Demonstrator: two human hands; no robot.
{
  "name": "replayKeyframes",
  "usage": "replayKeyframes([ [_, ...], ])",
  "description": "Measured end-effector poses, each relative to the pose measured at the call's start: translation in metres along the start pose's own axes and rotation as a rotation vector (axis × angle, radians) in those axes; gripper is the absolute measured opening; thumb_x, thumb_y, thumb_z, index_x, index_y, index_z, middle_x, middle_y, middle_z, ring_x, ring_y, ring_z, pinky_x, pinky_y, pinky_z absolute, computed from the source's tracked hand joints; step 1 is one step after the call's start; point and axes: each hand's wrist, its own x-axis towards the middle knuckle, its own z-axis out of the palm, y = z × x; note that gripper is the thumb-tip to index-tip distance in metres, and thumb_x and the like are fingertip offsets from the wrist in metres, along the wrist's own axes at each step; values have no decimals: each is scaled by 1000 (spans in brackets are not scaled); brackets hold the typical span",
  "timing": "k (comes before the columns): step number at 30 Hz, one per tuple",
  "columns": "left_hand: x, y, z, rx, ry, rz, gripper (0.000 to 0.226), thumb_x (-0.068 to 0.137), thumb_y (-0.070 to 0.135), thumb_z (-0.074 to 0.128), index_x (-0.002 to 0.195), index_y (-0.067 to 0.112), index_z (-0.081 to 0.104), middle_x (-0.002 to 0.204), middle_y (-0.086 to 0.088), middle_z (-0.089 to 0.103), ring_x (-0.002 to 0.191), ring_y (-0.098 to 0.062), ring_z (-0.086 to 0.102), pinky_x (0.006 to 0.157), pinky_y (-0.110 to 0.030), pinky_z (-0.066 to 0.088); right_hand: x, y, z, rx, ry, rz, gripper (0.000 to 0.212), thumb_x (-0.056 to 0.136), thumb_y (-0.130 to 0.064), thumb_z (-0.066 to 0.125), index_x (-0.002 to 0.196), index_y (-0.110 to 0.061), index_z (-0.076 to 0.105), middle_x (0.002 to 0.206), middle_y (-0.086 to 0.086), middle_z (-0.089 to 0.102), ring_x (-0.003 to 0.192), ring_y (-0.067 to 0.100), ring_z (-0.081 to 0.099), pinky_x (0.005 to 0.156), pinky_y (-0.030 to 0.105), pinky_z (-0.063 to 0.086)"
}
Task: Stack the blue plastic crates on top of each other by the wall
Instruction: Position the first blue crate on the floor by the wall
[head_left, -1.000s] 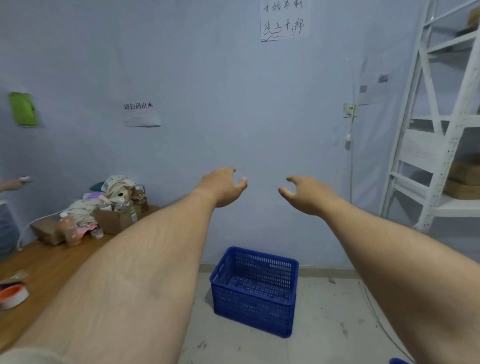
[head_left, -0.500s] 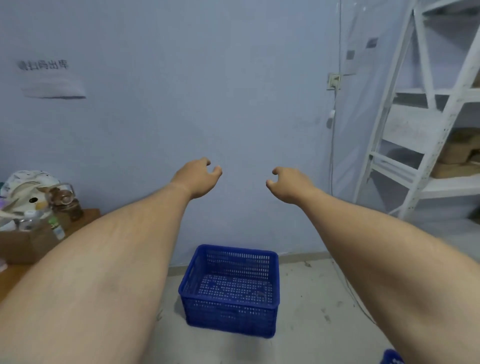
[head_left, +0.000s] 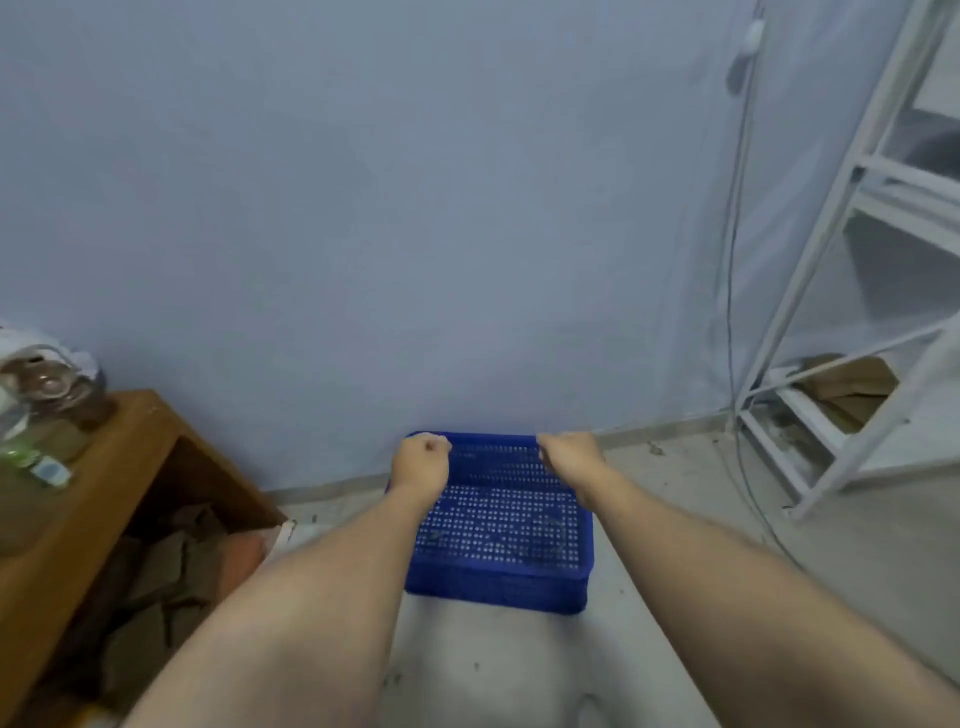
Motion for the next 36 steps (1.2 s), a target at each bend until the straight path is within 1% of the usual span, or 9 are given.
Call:
replayKeyframes([
  [5, 58, -39, 38, -410, -96, -543, 56, 83, 59, 40, 105, 12, 64, 90, -5, 65, 81, -25, 60, 74, -38, 50, 76, 43, 13, 86, -90, 271, 19, 93, -7, 49, 75, -12, 52, 78, 6, 53, 73, 23, 52, 59, 29, 45],
  [9, 93, -56, 54, -517, -187, -712, 63, 91, 58, 29, 131, 13, 48, 134, -12, 50, 125, -30, 48, 100, -43, 41, 112, 71, 34, 172, -95, 431, 6, 91, -6, 50, 94, -7, 54, 97, 13, 56, 80, 25, 54, 67, 34, 49],
  [13, 133, -76, 75, -529, -232, -791, 67, 95, 53, 29, 142, 8, 38, 152, -15, 36, 139, -32, 36, 114, -46, 29, 144, 88, 52, 191, -93, 525, 33, 91, -5, 50, 123, 3, 57, 102, 13, 55, 91, 24, 55, 85, 41, 51],
  [19, 200, -131, 101, -488, -313, -864, 63, 95, 50, 35, 143, 9, 37, 151, -13, 37, 137, -32, 38, 112, -46, 34, 175, 114, 88, 445, 126, 699, 42, 100, -11, 37, 136, 9, 44, 133, 26, 57, 128, 40, 53, 114, 46, 34],
  [23, 241, -177, 115, -432, -234, -842, 37, 95, 39, 44, 122, 13, 46, 108, -1, 53, 91, -23, 56, 90, -37, 47, 193, 146, 129, 577, 251, 781, 43, 100, -12, 35, 137, 6, 42, 138, 25, 53, 121, 38, 57, 107, 43, 40],
  [26, 274, -226, 126, -364, -225, -856, 46, 92, 38, 50, 131, 13, 45, 112, -1, 50, 111, -27, 52, 104, -43, 42, 216, 184, 168, 599, 219, 842, 49, 100, -16, 35, 146, 0, 34, 146, 21, 46, 133, 33, 48, 114, 43, 36],
  [29, 307, -291, 140, -241, -220, -856, 14, 90, 29, 56, 87, 17, 51, 81, 1, 44, 76, -19, 46, 74, -36, 47, 248, 227, 200, 594, 188, 912, 51, 99, -18, 39, 147, -3, 35, 150, 20, 42, 138, 34, 43, 116, 44, 34],
  [31, 327, -331, 151, -179, -202, -858, 11, 88, 23, 59, 87, 15, 51, 81, -2, 44, 69, -18, 42, 68, -35, 42, 273, 257, 211, 556, 200, 953, 48, 97, -18, 42, 142, -2, 42, 144, 21, 47, 138, 35, 41, 115, 44, 34],
  [36, 363, -398, 173, -189, -94, -938, 71, 85, 19, 64, 145, 5, 29, 147, -9, 39, 130, -31, 40, 107, -41, 36, 326, 305, 227, 519, 256, 918, 48, 94, -17, 46, 141, -9, 39, 150, 15, 39, 138, 32, 39, 114, 43, 32],
])
